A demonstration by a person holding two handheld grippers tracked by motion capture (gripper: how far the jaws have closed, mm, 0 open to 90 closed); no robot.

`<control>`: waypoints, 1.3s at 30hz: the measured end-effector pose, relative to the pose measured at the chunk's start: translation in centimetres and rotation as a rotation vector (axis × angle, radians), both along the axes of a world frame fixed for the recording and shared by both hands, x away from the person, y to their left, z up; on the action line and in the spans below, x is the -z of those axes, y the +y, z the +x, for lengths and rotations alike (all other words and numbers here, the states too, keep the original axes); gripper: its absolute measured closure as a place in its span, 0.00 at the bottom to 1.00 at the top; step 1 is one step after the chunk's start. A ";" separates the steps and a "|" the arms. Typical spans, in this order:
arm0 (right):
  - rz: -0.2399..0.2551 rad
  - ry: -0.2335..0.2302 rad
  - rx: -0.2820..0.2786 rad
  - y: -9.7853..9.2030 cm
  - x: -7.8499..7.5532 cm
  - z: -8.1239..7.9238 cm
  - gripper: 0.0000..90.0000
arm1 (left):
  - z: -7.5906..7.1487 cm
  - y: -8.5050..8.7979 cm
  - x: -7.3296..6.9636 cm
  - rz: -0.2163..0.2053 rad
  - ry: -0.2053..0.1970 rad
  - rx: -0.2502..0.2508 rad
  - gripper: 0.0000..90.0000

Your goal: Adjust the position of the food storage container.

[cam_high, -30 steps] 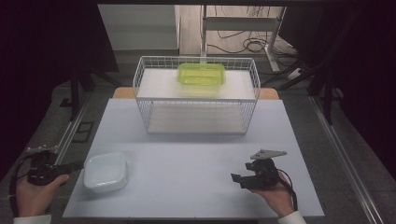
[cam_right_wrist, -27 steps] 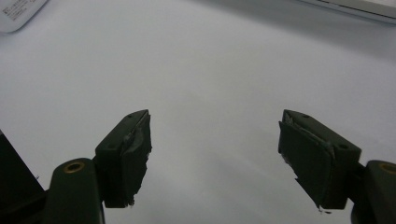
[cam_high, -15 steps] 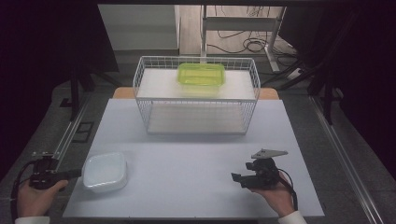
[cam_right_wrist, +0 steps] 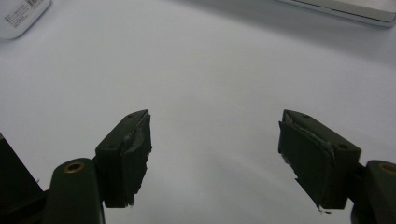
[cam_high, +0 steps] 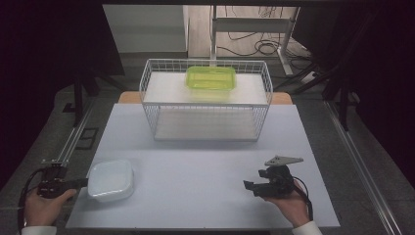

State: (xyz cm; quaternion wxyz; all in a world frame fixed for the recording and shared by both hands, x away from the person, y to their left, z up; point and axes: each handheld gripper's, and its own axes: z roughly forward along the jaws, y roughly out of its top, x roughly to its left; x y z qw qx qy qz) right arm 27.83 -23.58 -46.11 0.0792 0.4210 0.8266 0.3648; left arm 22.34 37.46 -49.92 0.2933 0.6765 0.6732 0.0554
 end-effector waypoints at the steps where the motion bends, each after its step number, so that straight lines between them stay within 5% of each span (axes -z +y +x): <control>1: 0.000 -0.001 -0.001 0.0 0.0 0.0 0.28 | 0.1 -0.2 0.0 -0.007 0.000 0.007 1.00; 22: -0.002 -0.001 0.002 -0.1 0.0 0.0 0.28 | 2.8 -4.8 -0.1 -0.005 -0.007 0.088 1.00; 39: -0.002 -0.002 0.006 -0.2 0.0 0.1 0.28 | 4.8 -10.8 -0.2 -0.033 -0.005 0.164 1.00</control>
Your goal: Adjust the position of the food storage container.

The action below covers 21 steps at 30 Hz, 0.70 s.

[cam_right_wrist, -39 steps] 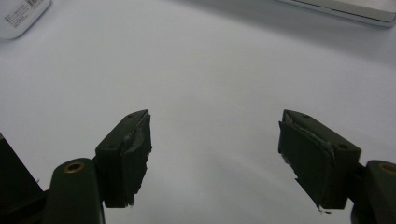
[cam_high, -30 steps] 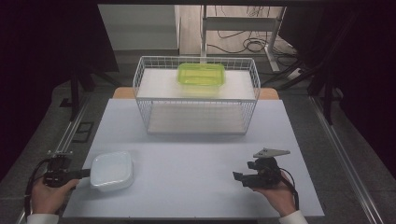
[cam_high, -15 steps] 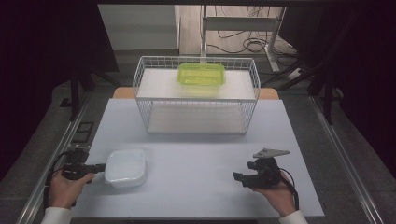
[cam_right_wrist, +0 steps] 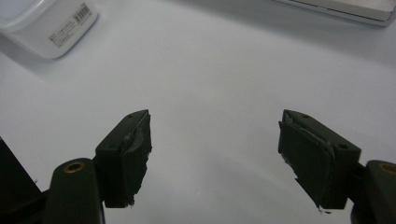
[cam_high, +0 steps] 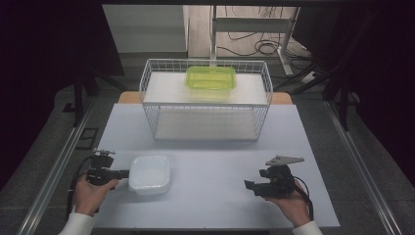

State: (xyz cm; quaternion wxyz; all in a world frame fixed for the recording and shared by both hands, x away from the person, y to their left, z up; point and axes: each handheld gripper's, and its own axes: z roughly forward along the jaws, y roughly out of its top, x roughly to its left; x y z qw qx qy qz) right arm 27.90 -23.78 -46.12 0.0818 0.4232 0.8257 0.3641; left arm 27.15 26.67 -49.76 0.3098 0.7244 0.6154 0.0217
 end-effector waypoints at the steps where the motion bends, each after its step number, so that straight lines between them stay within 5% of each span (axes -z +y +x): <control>1: 0.000 0.001 0.000 0.0 0.0 0.0 0.28 | 0.1 -0.5 0.0 0.001 -0.002 0.007 1.00; 21: 0.003 0.007 0.026 -0.2 0.0 0.1 0.28 | 2.0 -9.7 0.1 -0.022 0.007 0.140 1.00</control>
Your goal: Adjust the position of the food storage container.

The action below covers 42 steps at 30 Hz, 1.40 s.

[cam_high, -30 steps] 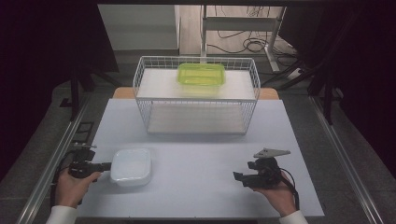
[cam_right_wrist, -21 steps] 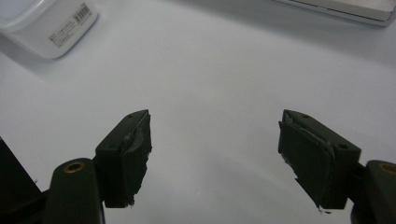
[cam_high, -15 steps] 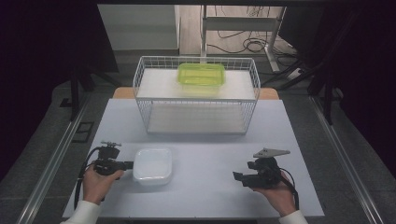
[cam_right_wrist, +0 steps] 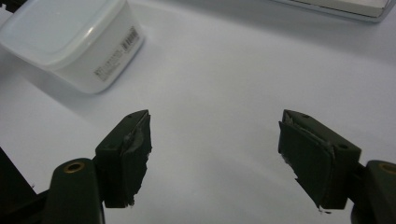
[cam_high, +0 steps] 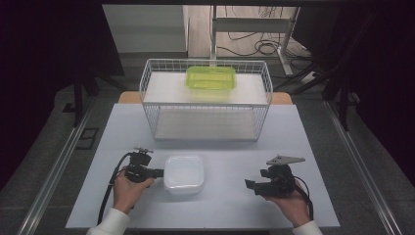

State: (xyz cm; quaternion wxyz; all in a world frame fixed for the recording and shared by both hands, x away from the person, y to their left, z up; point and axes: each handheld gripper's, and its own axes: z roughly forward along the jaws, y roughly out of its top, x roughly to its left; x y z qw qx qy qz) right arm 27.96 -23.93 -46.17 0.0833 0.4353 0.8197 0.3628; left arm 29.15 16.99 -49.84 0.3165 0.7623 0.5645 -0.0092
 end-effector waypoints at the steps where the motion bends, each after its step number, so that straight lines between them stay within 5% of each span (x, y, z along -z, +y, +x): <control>1: 0.000 0.001 0.000 0.0 0.0 0.0 0.28 | 0.1 -0.6 0.1 0.006 0.003 0.008 1.00; 7: 0.001 0.004 0.006 -0.1 0.1 0.0 0.28 | 0.5 -3.0 0.4 -0.015 0.002 0.028 1.00; 18: 0.002 0.001 0.009 -0.2 0.0 0.0 0.28 | 0.8 -4.1 0.9 -0.049 0.008 0.028 1.00; 23: 0.001 0.002 0.015 -0.3 0.0 0.1 0.28 | 0.8 -3.7 0.7 -0.036 -0.007 0.040 0.99; 28: 0.010 -0.013 0.023 -0.6 -0.2 0.0 0.28 | 0.5 -2.6 0.0 -0.047 -0.045 0.001 0.98; 35: 0.092 -0.039 0.030 -1.1 -0.6 -0.1 0.26 | -0.8 -0.4 -1.9 -0.120 -0.114 -0.011 0.87; 42: 0.194 -0.050 0.031 -1.6 -0.8 -0.1 0.25 | -2.1 0.8 -3.6 -0.233 -0.147 -0.012 0.51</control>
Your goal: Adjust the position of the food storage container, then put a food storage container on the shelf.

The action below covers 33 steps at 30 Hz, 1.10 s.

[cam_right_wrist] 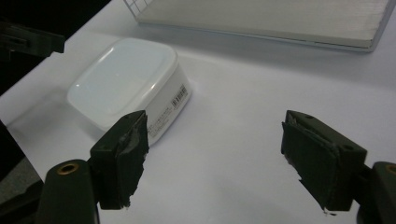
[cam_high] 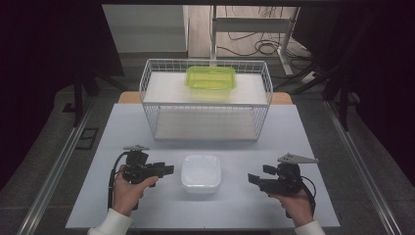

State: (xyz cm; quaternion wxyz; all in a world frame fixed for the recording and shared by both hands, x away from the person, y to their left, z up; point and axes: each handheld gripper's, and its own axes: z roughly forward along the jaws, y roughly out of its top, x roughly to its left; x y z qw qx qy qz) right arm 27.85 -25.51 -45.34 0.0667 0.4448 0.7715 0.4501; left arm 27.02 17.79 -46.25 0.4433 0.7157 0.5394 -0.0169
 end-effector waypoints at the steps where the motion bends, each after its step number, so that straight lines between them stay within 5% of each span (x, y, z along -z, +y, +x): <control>1: 0.010 0.001 0.001 -0.1 0.0 0.0 0.25 | -0.1 0.1 -0.2 0.007 -0.011 0.004 0.48; 10: 0.094 0.021 0.034 -0.7 -0.2 0.2 0.25 | -0.6 0.7 -0.7 0.020 -0.050 0.023 0.34; 14: 0.118 0.054 0.012 -0.2 -0.3 0.2 0.25 | -0.2 1.0 -0.4 -0.003 -0.023 0.029 0.32; 24: 0.142 0.038 -0.031 2.7 -0.3 1.7 0.30 | 0.9 0.5 0.2 -0.037 0.028 0.024 0.30; 33: 0.174 0.089 -0.041 4.8 -0.5 3.1 0.35 | 1.8 -0.1 0.9 -0.065 0.069 0.036 0.33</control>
